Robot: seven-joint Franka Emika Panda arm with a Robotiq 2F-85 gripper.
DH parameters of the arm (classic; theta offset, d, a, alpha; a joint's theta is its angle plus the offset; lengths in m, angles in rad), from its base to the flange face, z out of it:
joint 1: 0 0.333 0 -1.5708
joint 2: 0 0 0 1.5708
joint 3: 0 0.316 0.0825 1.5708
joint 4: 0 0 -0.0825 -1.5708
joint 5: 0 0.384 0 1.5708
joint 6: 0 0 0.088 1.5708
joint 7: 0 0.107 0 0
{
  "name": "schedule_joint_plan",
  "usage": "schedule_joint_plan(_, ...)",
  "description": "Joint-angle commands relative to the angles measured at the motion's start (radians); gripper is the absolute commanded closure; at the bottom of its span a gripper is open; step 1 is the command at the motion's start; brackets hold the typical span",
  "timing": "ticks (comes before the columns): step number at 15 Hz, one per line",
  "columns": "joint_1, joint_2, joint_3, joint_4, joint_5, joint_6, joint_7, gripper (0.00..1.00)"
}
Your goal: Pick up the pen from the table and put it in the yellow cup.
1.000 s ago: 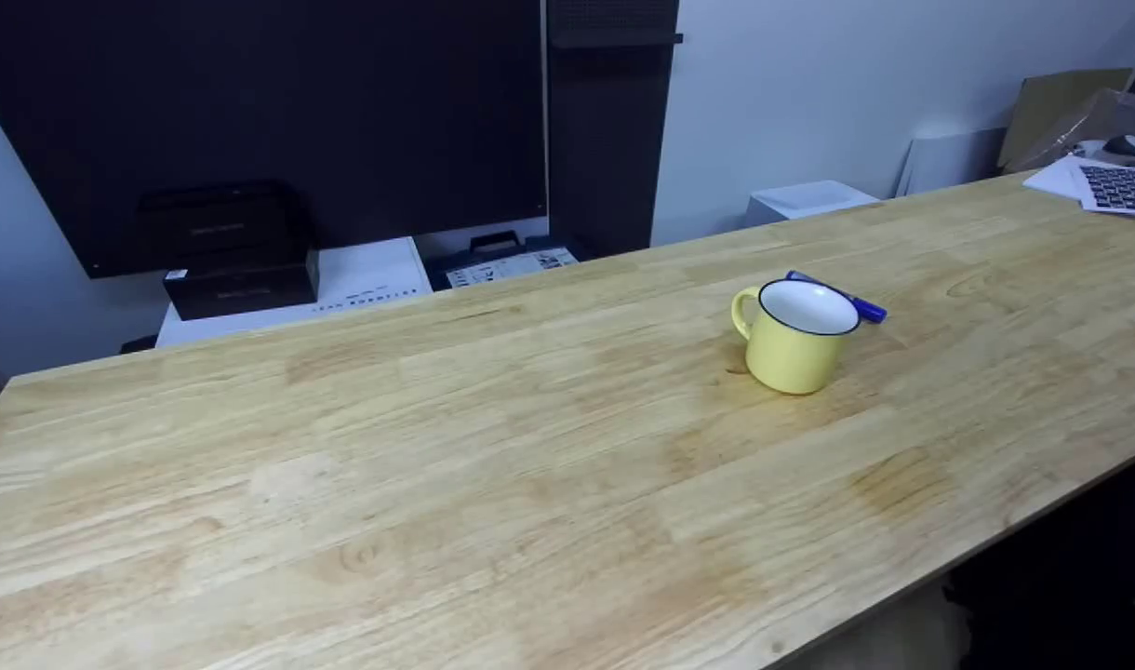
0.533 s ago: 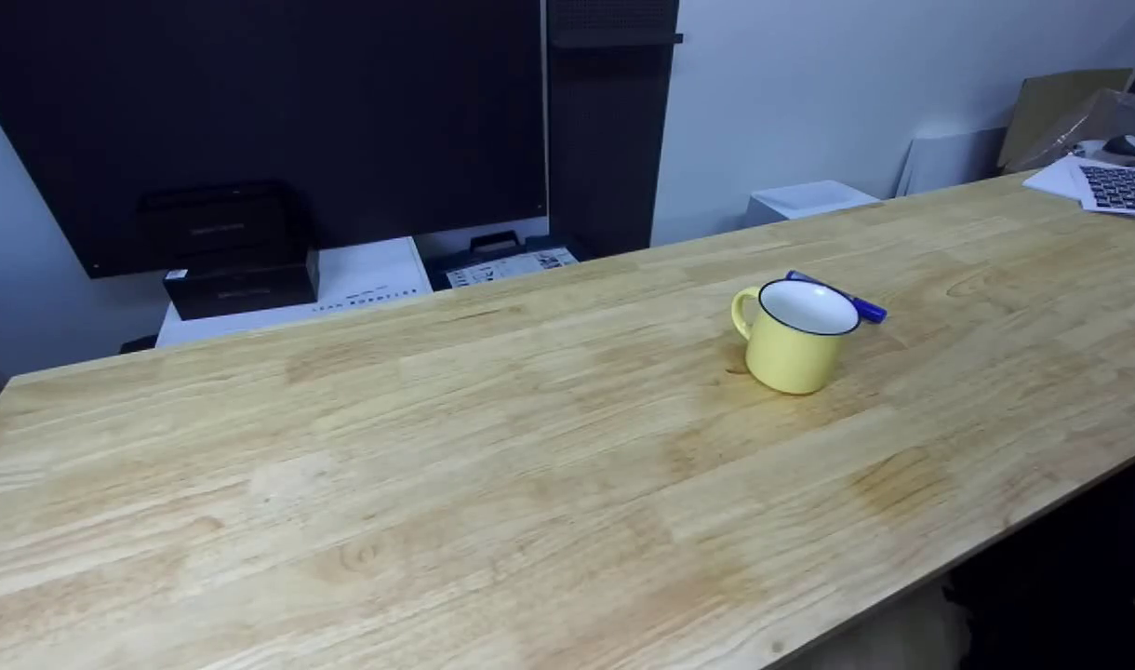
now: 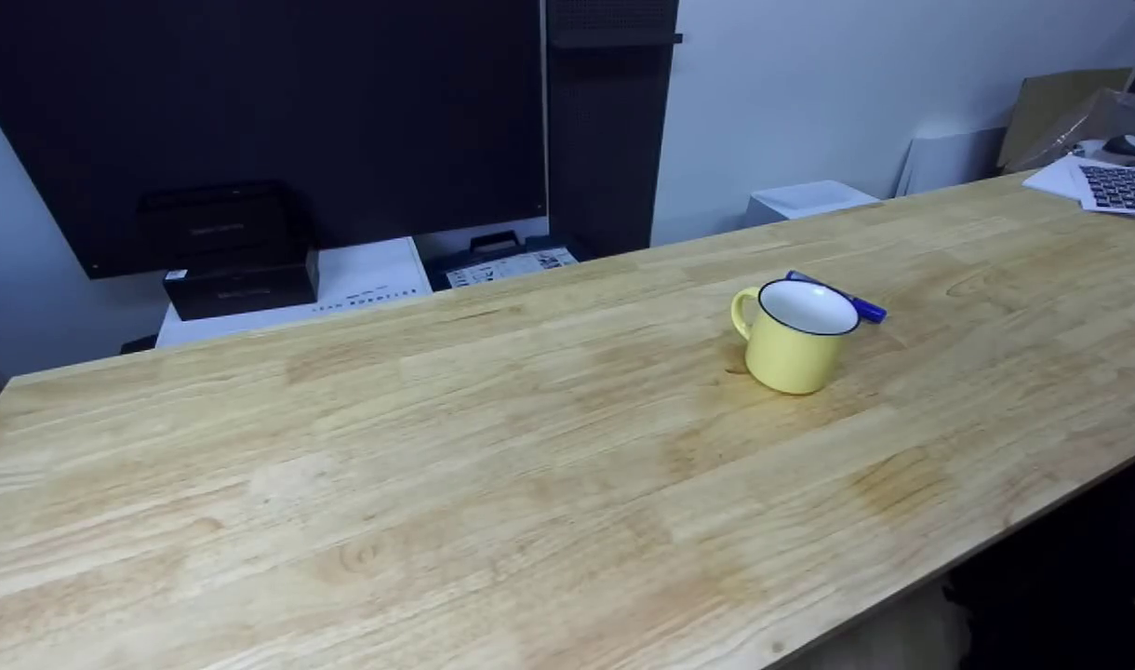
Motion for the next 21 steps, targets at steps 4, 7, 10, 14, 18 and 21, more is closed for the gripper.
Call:
schedule_joint_plan(4,-0.053,0.249,0.035,0.133,-0.067,-0.001,-0.043,0.0)
schedule_joint_plan(7,-0.059,0.305,0.047,0.154,-0.065,0.011,-0.044,0.0)
schedule_joint_plan(10,-0.059,0.292,0.051,0.145,-0.067,0.034,-0.06,0.0)
schedule_joint_plan(14,-0.049,0.42,0.113,0.17,-0.013,0.176,-0.149,0.0)
schedule_joint_plan(18,-0.078,0.585,0.227,0.245,0.085,0.214,-0.257,0.0)
schedule_joint_plan(21,-0.103,0.68,0.272,0.315,0.087,0.178,-0.271,0.0)
